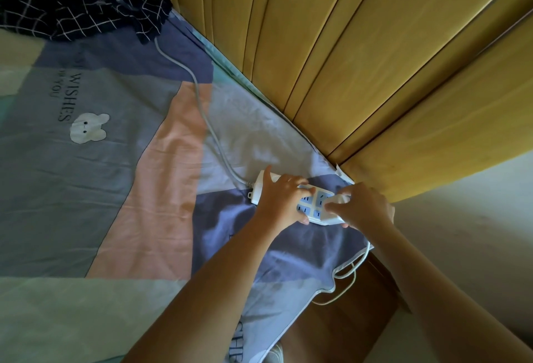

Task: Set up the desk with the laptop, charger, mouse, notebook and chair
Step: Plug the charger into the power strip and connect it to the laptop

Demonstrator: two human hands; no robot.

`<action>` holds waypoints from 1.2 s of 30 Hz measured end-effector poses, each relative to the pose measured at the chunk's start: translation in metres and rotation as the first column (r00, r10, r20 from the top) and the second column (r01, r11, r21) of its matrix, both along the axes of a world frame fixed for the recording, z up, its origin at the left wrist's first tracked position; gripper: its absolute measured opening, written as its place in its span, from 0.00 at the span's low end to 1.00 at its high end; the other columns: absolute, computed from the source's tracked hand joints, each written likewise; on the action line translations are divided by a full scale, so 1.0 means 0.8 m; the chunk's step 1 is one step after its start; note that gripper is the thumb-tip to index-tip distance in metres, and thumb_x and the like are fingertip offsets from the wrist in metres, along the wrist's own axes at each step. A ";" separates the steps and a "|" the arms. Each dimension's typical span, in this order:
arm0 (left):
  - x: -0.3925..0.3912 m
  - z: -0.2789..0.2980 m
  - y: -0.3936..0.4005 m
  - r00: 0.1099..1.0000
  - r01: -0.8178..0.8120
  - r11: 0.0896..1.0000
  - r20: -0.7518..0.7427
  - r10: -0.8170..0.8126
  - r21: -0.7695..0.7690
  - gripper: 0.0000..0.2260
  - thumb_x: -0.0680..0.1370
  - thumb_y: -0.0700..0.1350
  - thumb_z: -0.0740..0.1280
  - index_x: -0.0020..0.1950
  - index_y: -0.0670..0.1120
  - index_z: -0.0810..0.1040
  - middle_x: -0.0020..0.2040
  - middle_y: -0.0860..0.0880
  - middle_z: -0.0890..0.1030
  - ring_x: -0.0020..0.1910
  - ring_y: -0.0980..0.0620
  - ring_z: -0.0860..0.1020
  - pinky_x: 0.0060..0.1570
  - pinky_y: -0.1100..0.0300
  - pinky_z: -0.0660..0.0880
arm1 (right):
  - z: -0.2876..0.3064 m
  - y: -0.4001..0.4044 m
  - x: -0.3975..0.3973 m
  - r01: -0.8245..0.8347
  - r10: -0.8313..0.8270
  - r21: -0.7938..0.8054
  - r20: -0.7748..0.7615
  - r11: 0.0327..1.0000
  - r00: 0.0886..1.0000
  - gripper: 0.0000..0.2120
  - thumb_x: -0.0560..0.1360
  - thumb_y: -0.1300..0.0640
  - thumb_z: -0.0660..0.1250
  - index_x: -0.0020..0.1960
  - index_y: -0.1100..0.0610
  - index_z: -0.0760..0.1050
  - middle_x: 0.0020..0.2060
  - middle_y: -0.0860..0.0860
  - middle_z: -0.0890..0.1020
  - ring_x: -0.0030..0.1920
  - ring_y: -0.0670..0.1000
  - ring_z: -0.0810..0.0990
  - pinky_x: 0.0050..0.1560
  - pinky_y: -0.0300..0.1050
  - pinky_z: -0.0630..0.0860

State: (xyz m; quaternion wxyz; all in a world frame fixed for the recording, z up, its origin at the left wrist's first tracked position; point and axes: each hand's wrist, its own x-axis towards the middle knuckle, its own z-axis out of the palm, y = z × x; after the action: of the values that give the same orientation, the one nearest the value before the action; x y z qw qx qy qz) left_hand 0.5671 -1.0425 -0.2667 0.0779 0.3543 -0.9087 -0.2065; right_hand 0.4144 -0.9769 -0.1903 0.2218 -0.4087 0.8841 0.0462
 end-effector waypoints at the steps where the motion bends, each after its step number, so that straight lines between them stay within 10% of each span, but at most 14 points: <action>1: 0.001 -0.001 0.000 1.000 0.003 1.000 -0.007 -0.003 -0.021 0.31 0.56 0.59 0.79 0.58 0.56 0.81 0.61 0.55 0.79 0.59 0.50 0.77 0.67 0.35 0.51 | -0.002 0.000 0.003 -0.020 0.020 -0.001 -0.041 1.000 0.999 0.19 0.63 0.39 0.67 0.50 0.46 0.79 0.37 0.48 0.82 0.44 0.52 0.81 0.53 0.49 0.75; 6: 0.004 -0.010 0.012 0.999 0.008 0.994 -0.047 -0.013 -0.107 0.30 0.49 0.59 0.80 0.50 0.55 0.84 0.54 0.55 0.82 0.51 0.50 0.81 0.60 0.34 0.65 | -0.008 0.008 0.035 -0.078 0.071 -0.024 -0.209 0.997 0.975 0.11 0.71 0.45 0.64 0.51 0.47 0.76 0.45 0.49 0.81 0.49 0.54 0.78 0.52 0.48 0.65; 20: 0.018 -0.005 0.010 0.991 0.125 0.989 0.062 -0.120 -0.083 0.38 0.54 0.61 0.80 0.61 0.52 0.78 0.63 0.52 0.79 0.61 0.49 0.78 0.58 0.33 0.66 | -0.045 0.026 0.069 -0.071 -0.038 -0.292 -0.354 0.954 0.935 0.13 0.52 0.53 0.80 0.31 0.55 0.78 0.16 0.52 0.72 0.18 0.52 0.66 0.37 0.48 0.71; 25: 0.022 0.024 0.020 0.962 0.247 0.958 -0.077 -0.260 -0.146 0.49 0.60 0.64 0.76 0.75 0.51 0.58 0.74 0.52 0.67 0.74 0.52 0.64 0.69 0.41 0.58 | -0.015 0.063 0.057 -0.007 -0.009 -0.236 -0.066 0.972 0.998 0.36 0.70 0.37 0.67 0.72 0.49 0.61 0.42 0.51 0.83 0.41 0.55 0.82 0.42 0.46 0.74; 31: -0.014 0.067 0.060 0.841 0.466 0.740 -0.018 -0.541 -0.485 0.38 0.72 0.54 0.70 0.77 0.49 0.56 0.77 0.48 0.60 0.74 0.52 0.62 0.71 0.44 0.54 | -0.008 0.136 0.066 -0.171 -0.011 -0.456 -0.368 0.873 0.930 0.40 0.56 0.62 0.78 0.65 0.61 0.67 0.49 0.55 0.83 0.36 0.54 0.83 0.45 0.57 0.80; 36: -0.038 0.073 0.083 0.770 0.547 0.633 0.033 -0.637 -0.547 0.30 0.74 0.32 0.63 0.75 0.47 0.64 0.72 0.50 0.71 0.55 0.55 0.79 0.69 0.46 0.63 | -0.013 0.185 0.052 -0.137 -0.054 -0.448 -0.389 0.884 0.920 0.35 0.60 0.62 0.72 0.66 0.57 0.68 0.57 0.53 0.81 0.43 0.54 0.82 0.54 0.64 0.76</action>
State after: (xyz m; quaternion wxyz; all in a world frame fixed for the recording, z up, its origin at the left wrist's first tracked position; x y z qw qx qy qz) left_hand 0.5370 -0.9759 -0.2082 0.1737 -0.0182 -0.9846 0.0088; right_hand 0.4563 -0.8286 -0.2008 -0.0646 -0.4516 0.8861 -0.0823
